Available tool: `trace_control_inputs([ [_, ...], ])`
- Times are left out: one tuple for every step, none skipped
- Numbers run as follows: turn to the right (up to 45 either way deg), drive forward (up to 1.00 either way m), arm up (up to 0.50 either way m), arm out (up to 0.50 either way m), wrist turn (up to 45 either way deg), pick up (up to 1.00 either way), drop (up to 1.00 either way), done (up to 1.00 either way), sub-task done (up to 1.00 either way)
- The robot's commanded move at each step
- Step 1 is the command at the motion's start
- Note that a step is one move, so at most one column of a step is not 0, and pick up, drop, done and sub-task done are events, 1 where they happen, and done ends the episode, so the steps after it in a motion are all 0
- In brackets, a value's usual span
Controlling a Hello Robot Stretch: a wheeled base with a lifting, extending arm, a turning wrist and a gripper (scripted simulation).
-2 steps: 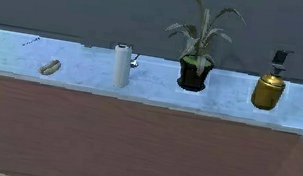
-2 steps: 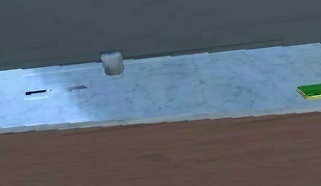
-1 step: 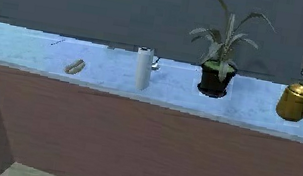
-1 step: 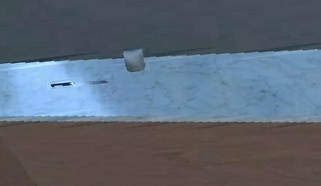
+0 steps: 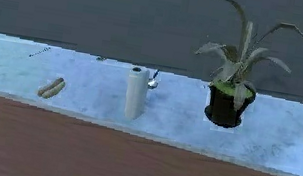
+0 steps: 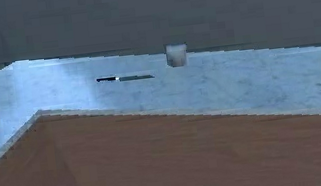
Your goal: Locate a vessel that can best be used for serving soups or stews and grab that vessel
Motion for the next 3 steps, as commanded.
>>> trace_control_inputs([
  [-45.0,0.00,0.00,0.00,0.0,0.00,0.00,0.00,0.00],
  [-42.0,0.00,0.00,0.00,0.0,0.00,0.00,0.00,0.00],
  [-3.0,0.00,0.00,0.00,0.0,0.00,0.00,0.00,0.00],
])
